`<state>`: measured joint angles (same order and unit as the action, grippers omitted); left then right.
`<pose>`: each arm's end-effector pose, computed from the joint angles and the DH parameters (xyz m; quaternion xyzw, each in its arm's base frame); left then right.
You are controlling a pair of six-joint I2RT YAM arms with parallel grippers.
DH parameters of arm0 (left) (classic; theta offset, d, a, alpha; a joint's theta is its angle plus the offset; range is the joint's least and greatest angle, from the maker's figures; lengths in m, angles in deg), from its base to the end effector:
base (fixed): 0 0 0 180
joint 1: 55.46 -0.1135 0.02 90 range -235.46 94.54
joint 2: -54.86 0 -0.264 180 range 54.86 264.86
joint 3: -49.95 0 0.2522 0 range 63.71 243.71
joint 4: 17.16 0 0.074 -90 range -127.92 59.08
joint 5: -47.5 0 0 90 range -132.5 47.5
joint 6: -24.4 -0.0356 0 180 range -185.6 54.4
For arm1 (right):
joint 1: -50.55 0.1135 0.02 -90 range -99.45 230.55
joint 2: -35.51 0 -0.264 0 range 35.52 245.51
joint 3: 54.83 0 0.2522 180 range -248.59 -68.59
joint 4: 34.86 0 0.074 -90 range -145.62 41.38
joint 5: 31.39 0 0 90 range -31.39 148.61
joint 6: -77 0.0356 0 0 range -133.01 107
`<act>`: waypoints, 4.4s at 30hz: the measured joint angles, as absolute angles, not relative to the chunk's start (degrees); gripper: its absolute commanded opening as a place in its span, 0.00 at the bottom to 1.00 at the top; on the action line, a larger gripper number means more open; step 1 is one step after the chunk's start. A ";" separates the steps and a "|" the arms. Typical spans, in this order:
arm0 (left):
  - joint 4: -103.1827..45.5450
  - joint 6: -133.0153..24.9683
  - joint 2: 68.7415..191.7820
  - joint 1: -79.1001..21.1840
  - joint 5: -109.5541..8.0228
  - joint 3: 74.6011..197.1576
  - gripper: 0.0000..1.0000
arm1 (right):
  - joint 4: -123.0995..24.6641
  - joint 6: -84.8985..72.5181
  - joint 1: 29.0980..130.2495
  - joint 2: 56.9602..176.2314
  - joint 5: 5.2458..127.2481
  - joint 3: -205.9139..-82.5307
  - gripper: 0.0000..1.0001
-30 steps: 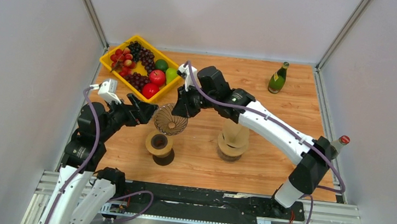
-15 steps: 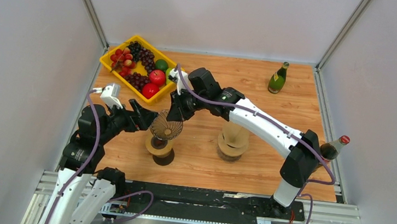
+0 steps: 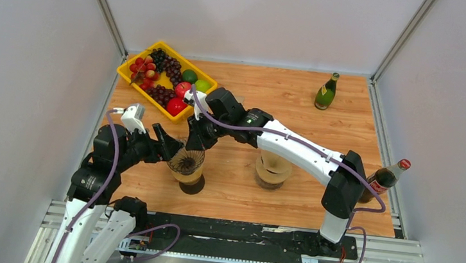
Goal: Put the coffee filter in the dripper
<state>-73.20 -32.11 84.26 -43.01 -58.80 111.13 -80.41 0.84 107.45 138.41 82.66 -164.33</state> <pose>0.0984 -0.0320 0.3315 -0.0762 0.8315 -0.3193 0.4482 0.2130 0.3533 0.3329 -0.4074 0.7881 0.3973 0.2348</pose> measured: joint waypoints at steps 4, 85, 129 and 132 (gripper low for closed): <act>-74.06 -32.41 84.29 -43.01 -58.69 110.71 0.80 | -80.04 1.08 107.43 139.39 80.98 -164.25 0.00; -71.78 -30.75 105.03 -42.16 -53.97 110.15 0.07 | -67.23 9.13 105.33 140.29 69.61 -156.07 0.00; -66.52 -25.20 105.47 -42.51 -49.84 108.57 0.59 | -76.65 5.15 104.06 142.36 66.66 -162.28 0.39; -67.37 -25.29 105.47 -42.53 -49.27 108.94 0.64 | -78.73 3.81 103.76 142.71 66.51 -163.83 0.45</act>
